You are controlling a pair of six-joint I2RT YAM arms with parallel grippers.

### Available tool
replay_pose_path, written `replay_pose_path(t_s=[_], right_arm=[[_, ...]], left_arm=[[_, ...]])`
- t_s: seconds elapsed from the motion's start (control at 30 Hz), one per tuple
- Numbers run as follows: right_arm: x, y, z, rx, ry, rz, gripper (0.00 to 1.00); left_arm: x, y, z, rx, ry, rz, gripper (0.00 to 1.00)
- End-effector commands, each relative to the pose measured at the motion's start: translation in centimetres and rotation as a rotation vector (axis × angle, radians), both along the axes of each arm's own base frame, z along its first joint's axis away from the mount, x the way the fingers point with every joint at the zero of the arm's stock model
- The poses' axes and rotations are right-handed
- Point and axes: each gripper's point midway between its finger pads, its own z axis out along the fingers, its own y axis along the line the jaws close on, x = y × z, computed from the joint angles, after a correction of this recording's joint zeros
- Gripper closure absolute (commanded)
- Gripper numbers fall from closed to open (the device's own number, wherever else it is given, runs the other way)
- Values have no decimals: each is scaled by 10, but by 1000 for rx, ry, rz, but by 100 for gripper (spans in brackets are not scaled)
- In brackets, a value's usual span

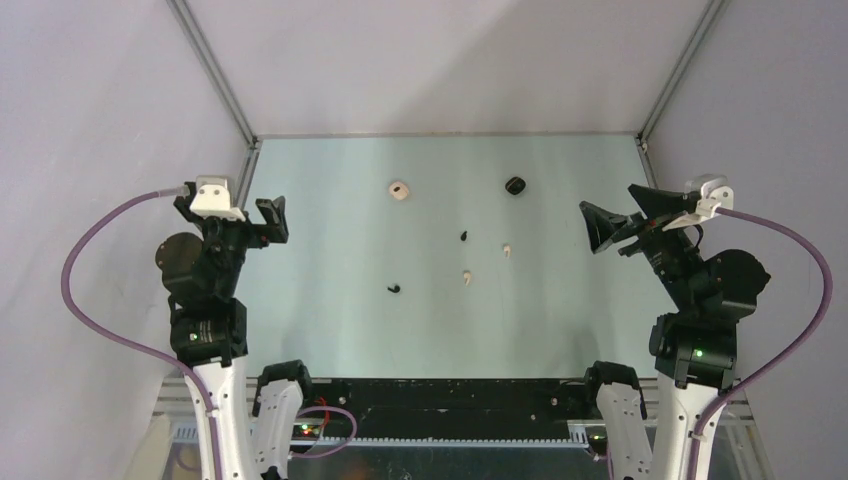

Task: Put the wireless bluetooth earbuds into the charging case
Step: Pick up the charging case at the center of the board.

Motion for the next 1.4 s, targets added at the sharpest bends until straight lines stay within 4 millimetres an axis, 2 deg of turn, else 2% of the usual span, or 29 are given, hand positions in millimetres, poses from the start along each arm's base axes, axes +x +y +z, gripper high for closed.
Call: replay_pose_path(t_s=[0.0, 0.13, 0.37, 0.67, 0.9, 1.13, 1.27, 1.33, 1.37], right_arm=[[-4, 9, 6, 2, -19, 53, 0], [-4, 11, 3, 6, -18, 67, 0], [0, 10, -9, -86, -37, 76, 0], [7, 10, -15, -74, -17, 78, 0], [20, 8, -26, -59, 13, 81, 0], [23, 7, -29, -51, 19, 76, 0], [24, 5, -31, -41, 30, 72, 0], [26, 6, -34, -28, 49, 86, 0], [27, 7, -35, -21, 59, 97, 0]], left_arm=[[-2, -3, 13, -8, -51, -16, 1], [-1, -3, 12, -10, -50, -17, 1], [1, -2, 10, -12, -48, -15, 1], [4, -2, 7, -9, -30, -19, 1], [13, -4, -5, -4, -3, -45, 1], [15, 3, -2, 7, -8, -6, 1], [24, 10, -5, 20, 37, 23, 1], [31, 13, 1, 37, 65, 43, 1], [39, 13, -9, 48, 112, 53, 1]])
